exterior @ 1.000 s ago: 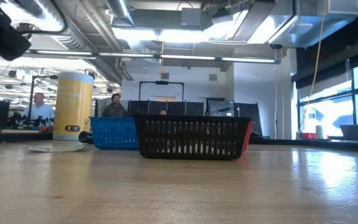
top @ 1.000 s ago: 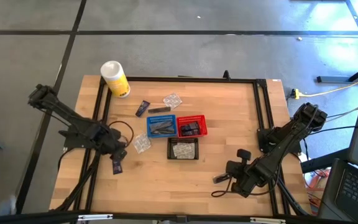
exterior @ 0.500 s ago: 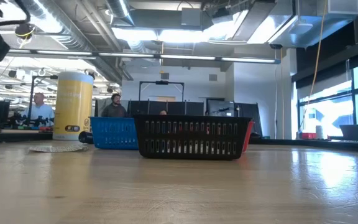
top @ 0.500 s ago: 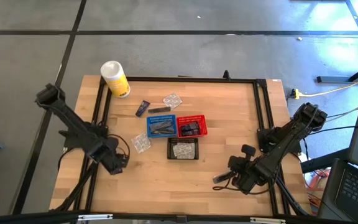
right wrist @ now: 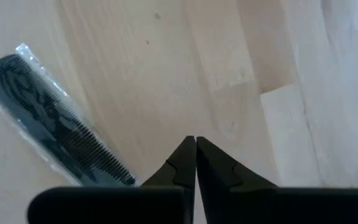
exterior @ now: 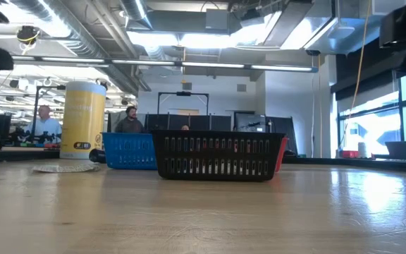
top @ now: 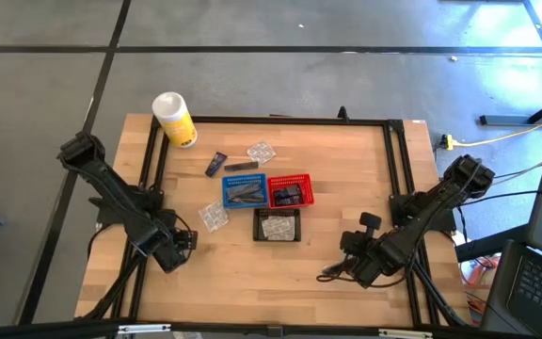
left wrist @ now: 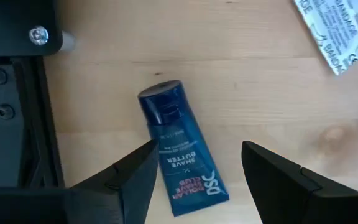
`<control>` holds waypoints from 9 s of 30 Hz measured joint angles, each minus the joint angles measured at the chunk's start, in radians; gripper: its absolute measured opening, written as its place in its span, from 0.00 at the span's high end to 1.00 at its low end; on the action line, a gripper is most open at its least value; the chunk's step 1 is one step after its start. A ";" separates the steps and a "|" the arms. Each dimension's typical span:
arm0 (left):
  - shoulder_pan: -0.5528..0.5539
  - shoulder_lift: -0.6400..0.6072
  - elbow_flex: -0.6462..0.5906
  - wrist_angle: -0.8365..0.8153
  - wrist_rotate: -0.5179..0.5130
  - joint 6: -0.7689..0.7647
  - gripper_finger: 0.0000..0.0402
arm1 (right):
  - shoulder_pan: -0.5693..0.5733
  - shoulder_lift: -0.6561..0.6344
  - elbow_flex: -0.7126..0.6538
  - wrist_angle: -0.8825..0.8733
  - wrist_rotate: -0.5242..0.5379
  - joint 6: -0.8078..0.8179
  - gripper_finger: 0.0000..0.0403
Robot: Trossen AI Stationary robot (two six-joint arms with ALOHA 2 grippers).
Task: Pick & Place Travel size toiletries
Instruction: Put the blue shaver cream into the red bin
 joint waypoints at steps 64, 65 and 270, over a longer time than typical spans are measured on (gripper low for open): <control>0.077 0.068 -0.126 0.121 0.055 -0.011 0.59 | -0.013 0.000 0.000 0.019 -0.005 0.002 0.94; 0.075 0.068 -0.126 0.122 0.053 -0.013 0.59 | -0.013 0.000 0.000 0.019 -0.005 0.001 0.94; 0.584 0.174 0.171 1.834 0.706 2.387 0.37 | -0.283 0.159 0.000 1.595 -0.253 -0.797 0.99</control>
